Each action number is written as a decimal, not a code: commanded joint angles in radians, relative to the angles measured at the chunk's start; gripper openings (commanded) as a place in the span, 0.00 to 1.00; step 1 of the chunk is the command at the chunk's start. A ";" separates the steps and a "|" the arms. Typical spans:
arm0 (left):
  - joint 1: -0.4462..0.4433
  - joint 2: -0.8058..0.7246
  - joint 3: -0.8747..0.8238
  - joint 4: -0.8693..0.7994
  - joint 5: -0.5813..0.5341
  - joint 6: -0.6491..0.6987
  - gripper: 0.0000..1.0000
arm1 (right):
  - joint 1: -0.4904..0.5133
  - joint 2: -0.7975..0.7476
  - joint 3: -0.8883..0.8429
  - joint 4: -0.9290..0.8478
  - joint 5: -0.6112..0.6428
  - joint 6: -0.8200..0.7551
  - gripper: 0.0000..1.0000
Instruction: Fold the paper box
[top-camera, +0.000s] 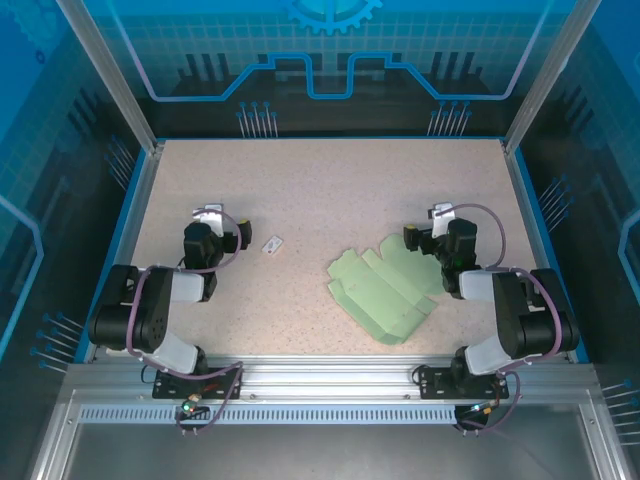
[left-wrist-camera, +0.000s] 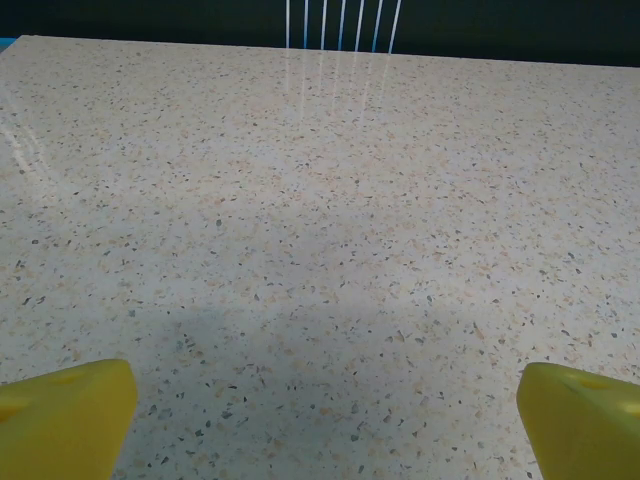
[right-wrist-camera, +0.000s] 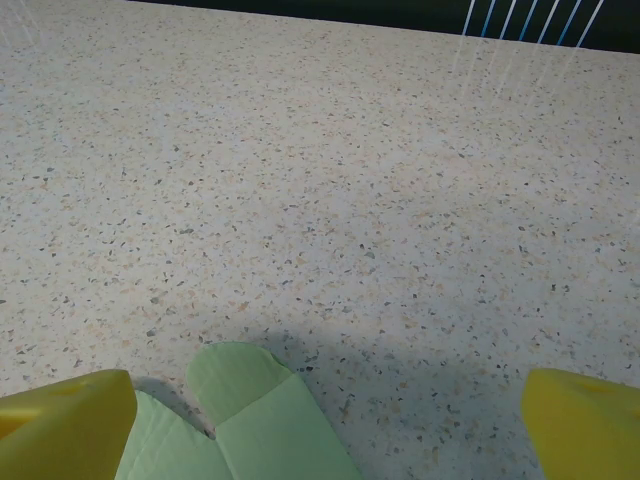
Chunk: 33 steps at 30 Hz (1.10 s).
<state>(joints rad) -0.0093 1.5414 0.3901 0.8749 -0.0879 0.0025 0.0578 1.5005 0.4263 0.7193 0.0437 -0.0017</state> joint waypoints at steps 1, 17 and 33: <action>-0.004 0.009 -0.008 0.041 0.020 0.016 0.99 | -0.003 0.003 0.011 0.023 -0.008 -0.009 1.00; -0.004 0.008 -0.005 0.040 0.021 0.015 0.99 | -0.006 0.003 0.011 0.022 -0.014 -0.009 1.00; -0.001 -0.037 -0.026 0.045 -0.019 -0.002 0.99 | 0.005 -0.005 0.014 0.017 0.022 -0.007 1.00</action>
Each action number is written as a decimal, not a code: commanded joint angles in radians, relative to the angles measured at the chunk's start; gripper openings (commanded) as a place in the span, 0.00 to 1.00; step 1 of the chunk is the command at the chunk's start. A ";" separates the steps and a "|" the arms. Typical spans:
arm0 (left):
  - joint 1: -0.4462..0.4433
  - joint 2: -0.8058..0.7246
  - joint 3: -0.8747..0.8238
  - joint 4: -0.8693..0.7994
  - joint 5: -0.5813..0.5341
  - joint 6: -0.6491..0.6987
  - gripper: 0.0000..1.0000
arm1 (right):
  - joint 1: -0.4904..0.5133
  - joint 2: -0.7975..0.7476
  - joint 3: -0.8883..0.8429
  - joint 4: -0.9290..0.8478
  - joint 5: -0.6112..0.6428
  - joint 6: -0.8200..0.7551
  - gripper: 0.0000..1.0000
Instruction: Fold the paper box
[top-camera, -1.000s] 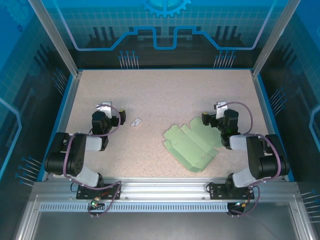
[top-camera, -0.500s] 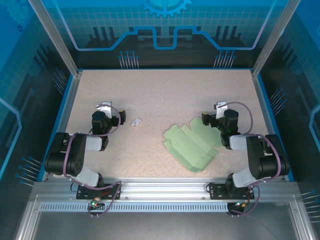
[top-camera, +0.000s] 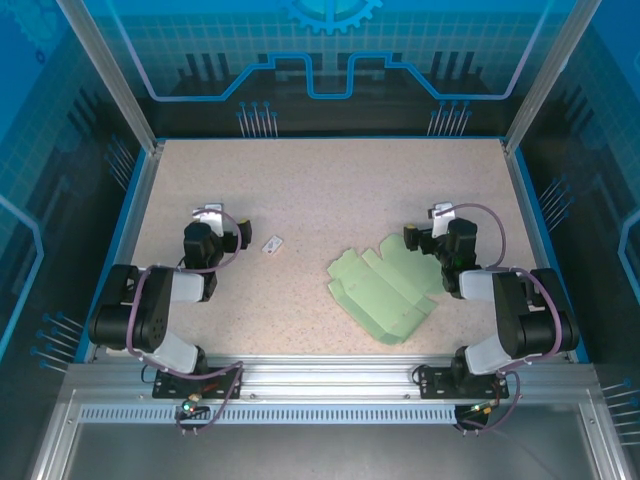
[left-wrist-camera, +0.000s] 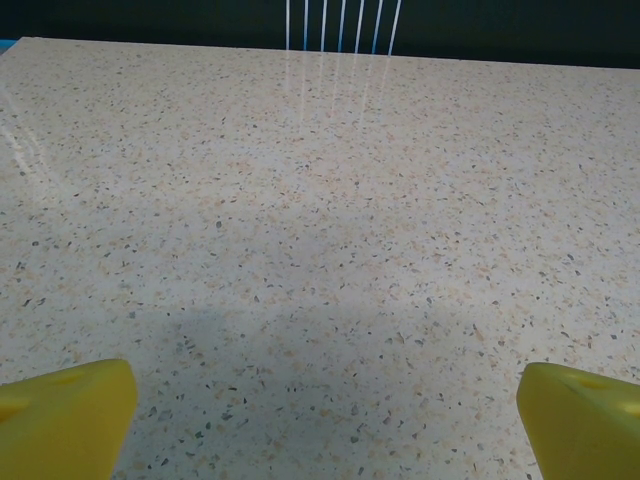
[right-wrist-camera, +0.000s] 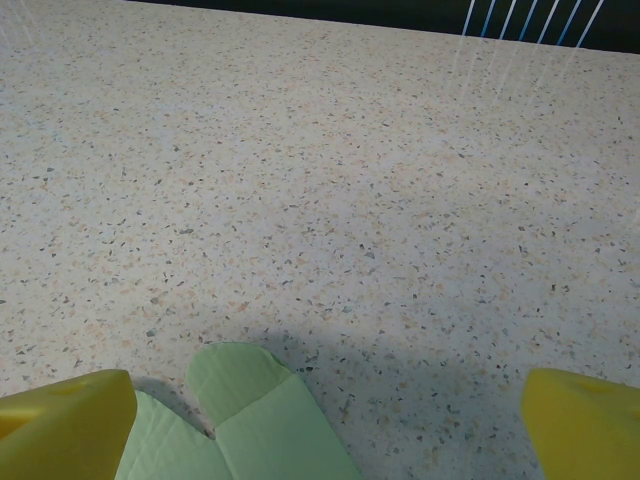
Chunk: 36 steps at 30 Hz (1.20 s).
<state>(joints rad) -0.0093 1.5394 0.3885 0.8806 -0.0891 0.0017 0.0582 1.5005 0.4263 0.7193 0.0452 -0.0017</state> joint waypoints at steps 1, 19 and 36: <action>-0.001 -0.074 -0.025 0.007 -0.028 -0.005 0.99 | 0.014 -0.025 0.024 -0.020 0.056 -0.004 1.00; -0.293 -0.194 0.317 -0.701 0.284 -0.405 0.85 | 0.155 -0.394 0.226 -0.796 0.133 0.361 0.97; -0.698 0.084 0.359 -0.800 0.342 -0.516 0.78 | 0.348 -0.190 0.361 -1.014 0.094 0.272 0.96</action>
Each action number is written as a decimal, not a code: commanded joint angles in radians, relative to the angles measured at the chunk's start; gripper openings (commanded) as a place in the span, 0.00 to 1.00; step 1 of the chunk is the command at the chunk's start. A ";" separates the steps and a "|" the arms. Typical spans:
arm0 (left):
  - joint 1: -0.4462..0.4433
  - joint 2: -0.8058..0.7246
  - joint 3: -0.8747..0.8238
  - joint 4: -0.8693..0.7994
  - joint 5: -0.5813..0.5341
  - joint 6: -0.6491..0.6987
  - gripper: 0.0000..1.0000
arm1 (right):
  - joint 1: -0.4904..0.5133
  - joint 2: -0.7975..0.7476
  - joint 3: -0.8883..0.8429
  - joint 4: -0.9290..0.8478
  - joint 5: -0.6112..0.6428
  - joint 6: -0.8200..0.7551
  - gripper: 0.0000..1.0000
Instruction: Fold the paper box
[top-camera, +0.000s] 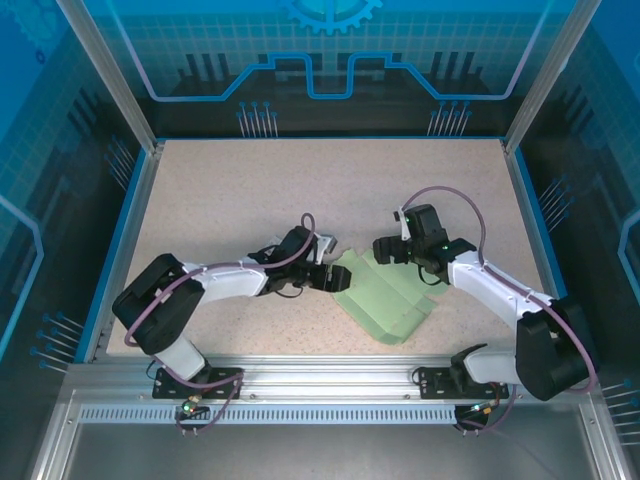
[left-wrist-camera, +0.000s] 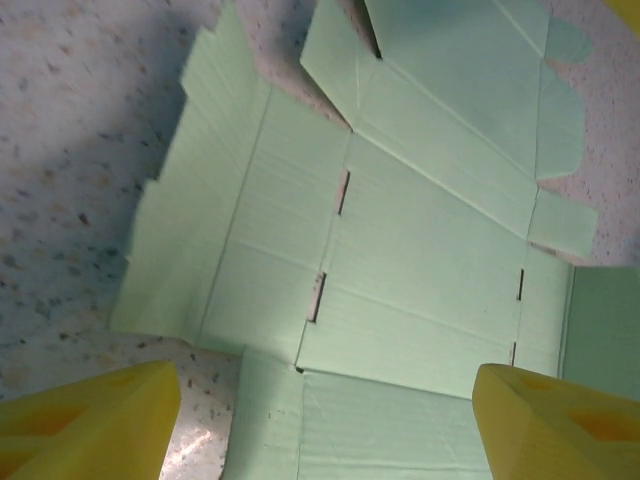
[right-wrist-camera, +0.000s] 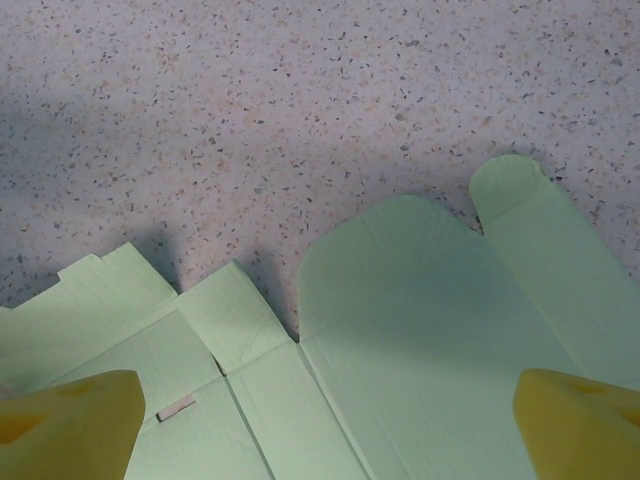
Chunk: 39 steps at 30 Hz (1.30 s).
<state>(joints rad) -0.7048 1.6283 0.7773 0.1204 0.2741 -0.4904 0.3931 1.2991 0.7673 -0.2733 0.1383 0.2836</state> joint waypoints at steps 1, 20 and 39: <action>-0.004 -0.007 -0.035 -0.041 -0.030 -0.022 0.78 | 0.015 0.014 0.024 -0.019 0.001 -0.015 0.96; -0.011 0.061 -0.020 0.027 0.005 0.000 0.23 | 0.035 0.033 0.045 -0.029 0.049 -0.024 0.98; -0.010 -0.291 0.277 -0.410 -0.287 0.712 0.00 | -0.152 -0.003 0.408 -0.062 -0.594 -0.553 0.88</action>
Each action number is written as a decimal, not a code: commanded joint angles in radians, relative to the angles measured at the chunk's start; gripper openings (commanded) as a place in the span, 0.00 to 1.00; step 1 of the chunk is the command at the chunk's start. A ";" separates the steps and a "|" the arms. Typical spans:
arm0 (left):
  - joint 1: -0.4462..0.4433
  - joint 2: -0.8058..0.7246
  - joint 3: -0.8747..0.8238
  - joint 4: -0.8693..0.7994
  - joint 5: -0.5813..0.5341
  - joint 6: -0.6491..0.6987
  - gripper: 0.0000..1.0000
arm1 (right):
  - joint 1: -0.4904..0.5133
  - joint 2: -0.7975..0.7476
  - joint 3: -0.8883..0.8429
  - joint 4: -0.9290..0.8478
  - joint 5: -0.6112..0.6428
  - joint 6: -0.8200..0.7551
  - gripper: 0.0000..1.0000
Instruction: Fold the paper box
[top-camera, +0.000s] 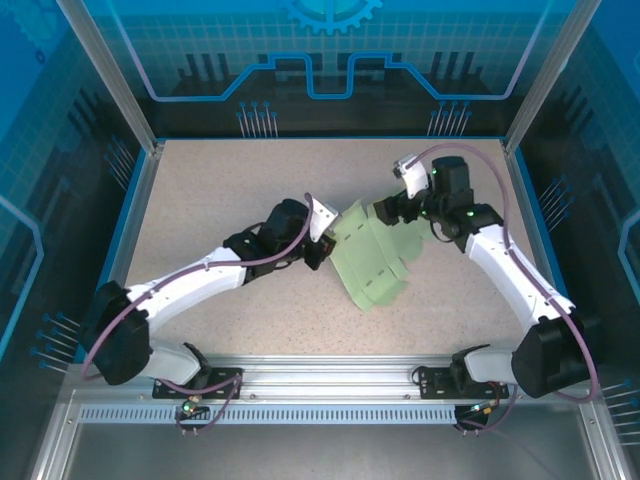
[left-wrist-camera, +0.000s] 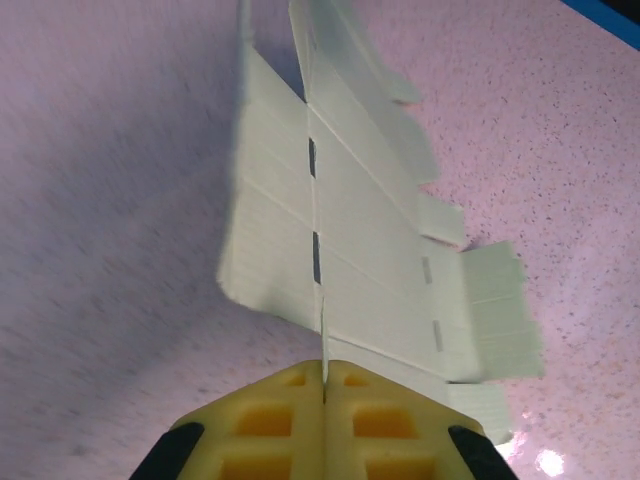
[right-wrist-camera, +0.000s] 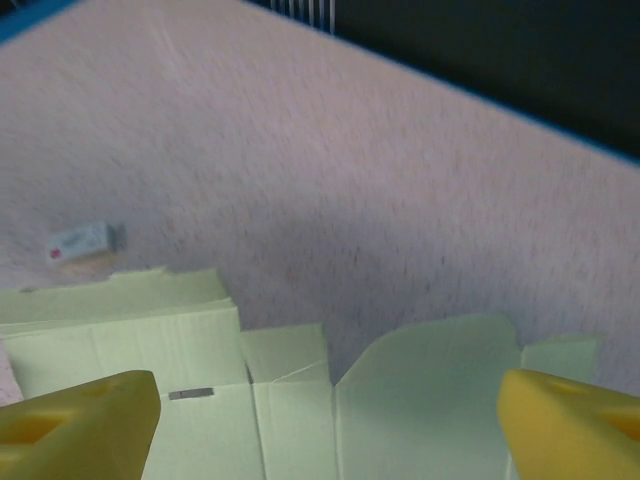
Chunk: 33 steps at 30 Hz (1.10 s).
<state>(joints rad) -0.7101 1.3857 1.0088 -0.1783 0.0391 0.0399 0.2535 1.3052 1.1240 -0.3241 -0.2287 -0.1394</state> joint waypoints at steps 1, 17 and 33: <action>-0.004 -0.062 0.061 -0.126 -0.053 0.212 0.00 | -0.011 -0.002 0.067 -0.030 -0.251 -0.165 0.88; -0.004 -0.092 0.256 -0.274 -0.061 0.404 0.00 | 0.108 -0.011 0.127 -0.092 -0.233 -0.605 0.84; -0.006 -0.112 0.261 -0.277 -0.057 0.431 0.00 | 0.132 0.105 0.291 -0.245 -0.207 -0.728 0.82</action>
<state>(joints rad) -0.7101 1.3144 1.2285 -0.4511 -0.0120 0.4488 0.3603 1.3708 1.3598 -0.4812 -0.3981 -0.8181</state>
